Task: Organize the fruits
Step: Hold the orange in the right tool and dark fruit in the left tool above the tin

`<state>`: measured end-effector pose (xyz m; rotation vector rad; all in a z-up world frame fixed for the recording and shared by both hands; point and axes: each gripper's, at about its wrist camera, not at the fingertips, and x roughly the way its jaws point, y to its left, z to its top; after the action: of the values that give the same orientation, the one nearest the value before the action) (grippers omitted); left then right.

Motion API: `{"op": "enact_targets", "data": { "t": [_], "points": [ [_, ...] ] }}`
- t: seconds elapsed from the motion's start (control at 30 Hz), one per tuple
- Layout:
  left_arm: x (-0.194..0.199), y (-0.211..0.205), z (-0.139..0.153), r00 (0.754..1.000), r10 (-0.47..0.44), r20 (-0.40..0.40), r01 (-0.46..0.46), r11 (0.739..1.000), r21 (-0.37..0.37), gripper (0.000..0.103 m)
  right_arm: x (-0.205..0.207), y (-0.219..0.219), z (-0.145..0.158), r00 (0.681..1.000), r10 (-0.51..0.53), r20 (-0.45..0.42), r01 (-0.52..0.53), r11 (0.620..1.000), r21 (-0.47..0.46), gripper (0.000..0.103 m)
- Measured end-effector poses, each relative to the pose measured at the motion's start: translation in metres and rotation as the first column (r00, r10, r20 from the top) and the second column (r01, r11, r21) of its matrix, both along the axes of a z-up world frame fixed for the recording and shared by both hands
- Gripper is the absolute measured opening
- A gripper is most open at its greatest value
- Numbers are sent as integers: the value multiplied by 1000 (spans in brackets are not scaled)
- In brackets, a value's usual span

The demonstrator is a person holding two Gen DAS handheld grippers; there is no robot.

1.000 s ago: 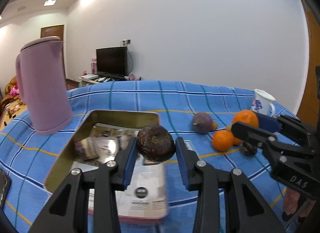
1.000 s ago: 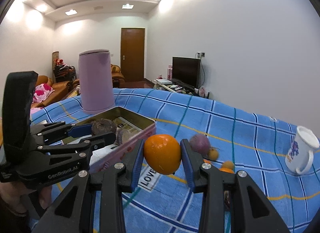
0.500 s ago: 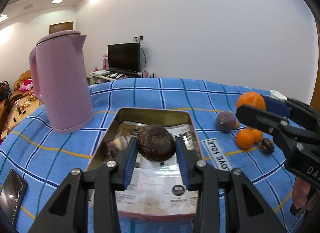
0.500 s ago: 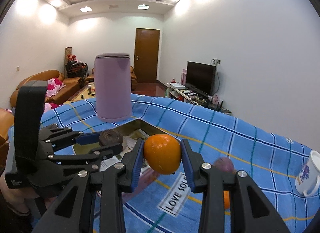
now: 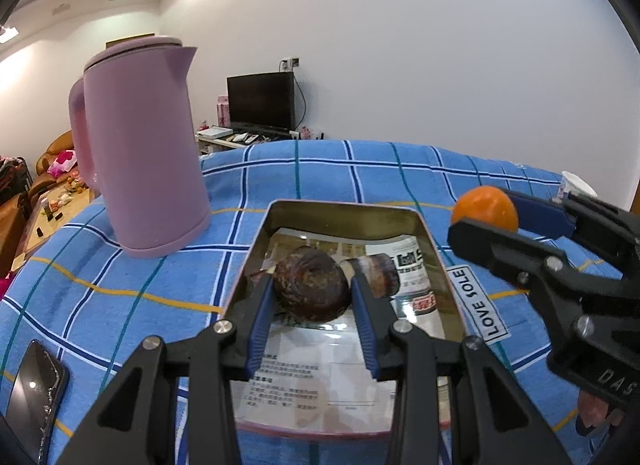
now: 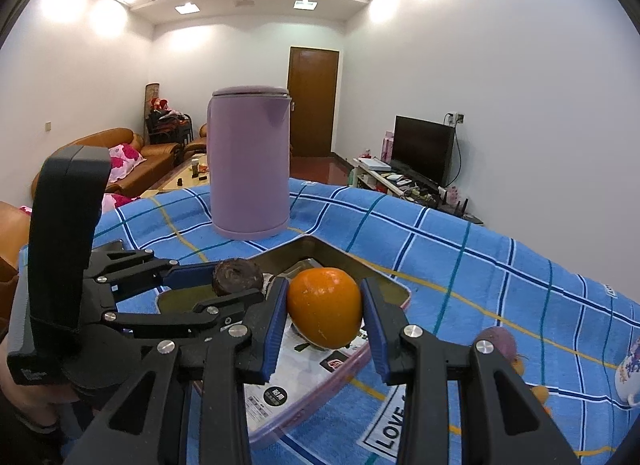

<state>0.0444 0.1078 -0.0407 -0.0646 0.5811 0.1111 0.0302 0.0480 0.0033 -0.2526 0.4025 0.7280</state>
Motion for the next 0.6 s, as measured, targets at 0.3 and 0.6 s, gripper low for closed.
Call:
{"op": "enact_targets", "data": {
  "t": [0.3, 0.6],
  "points": [
    [4, 8, -2, 1000, 12, -22, -12, 1000, 6, 40, 5, 12, -13, 1000, 7, -28, -8, 1000, -19, 39],
    [10, 13, -7, 999, 6, -49, -6, 1000, -7, 40, 9, 17, -19, 999, 6, -51, -8, 999, -37, 39]
  ]
}}
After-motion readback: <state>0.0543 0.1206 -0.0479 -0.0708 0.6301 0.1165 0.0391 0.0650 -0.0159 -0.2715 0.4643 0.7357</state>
